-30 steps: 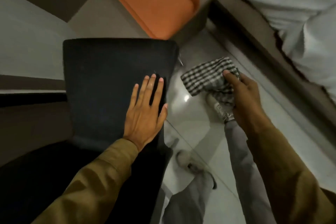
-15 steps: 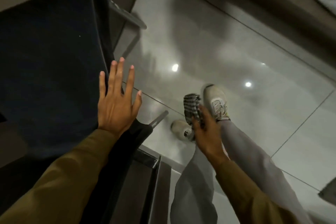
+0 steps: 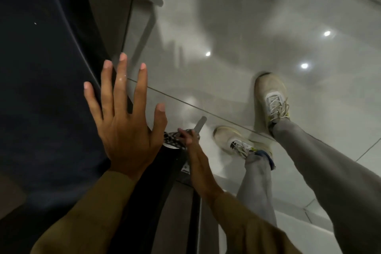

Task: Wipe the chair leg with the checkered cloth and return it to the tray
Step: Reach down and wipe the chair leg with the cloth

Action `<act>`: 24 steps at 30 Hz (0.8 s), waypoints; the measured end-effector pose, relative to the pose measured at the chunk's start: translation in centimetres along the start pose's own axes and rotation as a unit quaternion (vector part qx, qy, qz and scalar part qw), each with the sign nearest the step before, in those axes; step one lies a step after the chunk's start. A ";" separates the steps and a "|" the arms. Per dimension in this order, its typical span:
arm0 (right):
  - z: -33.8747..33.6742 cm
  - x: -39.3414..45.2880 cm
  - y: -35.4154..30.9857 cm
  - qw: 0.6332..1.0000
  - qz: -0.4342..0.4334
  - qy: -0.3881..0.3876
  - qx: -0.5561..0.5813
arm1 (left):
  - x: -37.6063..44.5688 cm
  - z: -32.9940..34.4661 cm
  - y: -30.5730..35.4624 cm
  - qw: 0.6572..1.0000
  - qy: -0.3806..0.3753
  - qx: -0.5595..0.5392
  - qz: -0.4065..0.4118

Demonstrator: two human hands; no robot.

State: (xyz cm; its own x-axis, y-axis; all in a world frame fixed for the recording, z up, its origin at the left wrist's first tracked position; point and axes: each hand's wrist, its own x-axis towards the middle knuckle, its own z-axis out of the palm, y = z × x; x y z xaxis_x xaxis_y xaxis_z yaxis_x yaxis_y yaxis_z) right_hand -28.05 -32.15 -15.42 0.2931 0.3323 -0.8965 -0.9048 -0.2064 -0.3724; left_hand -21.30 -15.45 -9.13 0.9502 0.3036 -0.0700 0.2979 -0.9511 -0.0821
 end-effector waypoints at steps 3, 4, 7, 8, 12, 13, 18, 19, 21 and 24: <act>-1.2 4.6 0.6 1.000 0.021 0.011 0.002 | 0.0 0.0 0.3 1.000 -0.003 0.005 -0.009; -1.7 5.8 0.7 0.999 0.041 0.011 0.000 | 0.0 0.0 0.4 1.000 -0.006 0.005 -0.010; -2.7 6.9 0.3 0.997 0.078 -0.014 -0.023 | 0.1 -0.2 0.4 1.000 -0.017 0.010 -0.008; -2.6 6.1 0.2 0.995 0.091 -0.021 -0.018 | 0.1 -0.3 0.4 1.000 -0.021 0.013 -0.008; -2.0 -1.7 0.1 0.998 0.014 -0.053 0.008 | 0.2 -0.7 0.6 0.999 -0.030 0.012 -0.011; -1.9 -2.9 0.5 0.998 0.004 -0.056 0.015 | 0.1 -0.7 0.6 0.999 -0.032 0.014 -0.011; -2.2 1.2 1.7 0.998 -0.005 -0.046 -0.049 | 0.1 -0.4 0.5 0.999 -0.029 0.013 -0.010; -2.5 3.5 2.2 0.998 -0.009 -0.038 -0.052 | 0.1 -0.4 0.4 0.999 -0.029 0.012 -0.008; -3.4 8.0 3.0 0.998 0.028 -0.026 -0.047 | 0.0 -0.3 0.3 1.000 -0.028 0.010 -0.001; -4.3 10.7 2.8 0.996 0.082 -0.026 -0.011 | 0.1 -0.1 0.1 1.000 -0.020 0.006 0.003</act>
State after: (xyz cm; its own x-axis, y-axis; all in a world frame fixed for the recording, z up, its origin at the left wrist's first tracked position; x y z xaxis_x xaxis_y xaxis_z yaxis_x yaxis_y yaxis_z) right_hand -26.13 -33.14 -27.07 0.1252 0.3387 -0.9325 -0.9323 -0.2812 -0.2273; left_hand -21.13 -15.55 -9.01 0.9472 0.3007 -0.1109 0.2912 -0.9520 -0.0943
